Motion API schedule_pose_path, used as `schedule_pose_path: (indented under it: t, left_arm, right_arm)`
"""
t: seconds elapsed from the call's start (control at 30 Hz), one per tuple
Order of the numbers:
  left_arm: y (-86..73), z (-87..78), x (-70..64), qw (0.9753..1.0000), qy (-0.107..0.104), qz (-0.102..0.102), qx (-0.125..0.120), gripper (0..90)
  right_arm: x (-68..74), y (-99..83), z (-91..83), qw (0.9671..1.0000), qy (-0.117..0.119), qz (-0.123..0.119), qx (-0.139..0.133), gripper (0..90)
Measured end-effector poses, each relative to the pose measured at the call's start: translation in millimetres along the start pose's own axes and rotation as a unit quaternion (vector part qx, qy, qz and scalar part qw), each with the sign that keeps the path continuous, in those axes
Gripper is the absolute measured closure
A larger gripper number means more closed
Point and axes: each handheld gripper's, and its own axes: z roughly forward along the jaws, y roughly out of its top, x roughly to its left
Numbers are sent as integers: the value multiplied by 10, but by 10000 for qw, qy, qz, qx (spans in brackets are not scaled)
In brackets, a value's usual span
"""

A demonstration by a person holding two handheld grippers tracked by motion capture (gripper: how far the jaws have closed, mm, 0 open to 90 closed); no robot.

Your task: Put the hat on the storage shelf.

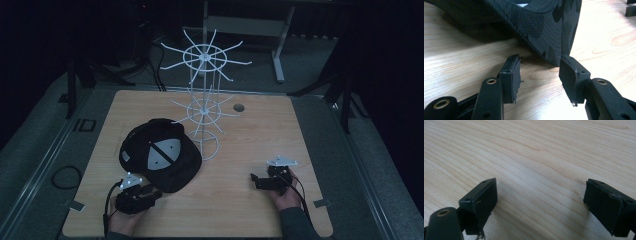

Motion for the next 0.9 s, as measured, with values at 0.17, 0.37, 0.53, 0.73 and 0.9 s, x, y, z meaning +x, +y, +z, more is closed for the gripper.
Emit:
schedule_pose_path:
  t: [0.17, 0.37, 0.53, 0.73, 0.9]
  left_arm:
    - [-11, 6, -15, 10000, 39, -19, -18, 483]
    - [-2, 89, -2, 9999, -6, -124, 11, 456]
    - [23, 215, -67, 10000, 34, -9, -14, 451]
    - [59, 248, -100, 9998, 141, 71, -152, 483]
    - [94, 199, -38, 9992, -207, -97, -320, 621]
  right_arm:
    - [0, 0, 0, 10000, 0, 0, 1, 116]
    - [0, 1, 1, 10000, -4, 3, 4, 117]
    - [0, 1, 1, 10000, -4, 3, 3, 117]
    - [0, 1, 1, 10000, -4, 3, 3, 117]
    - [0, 1, 1, 10000, -4, 3, 3, 117]
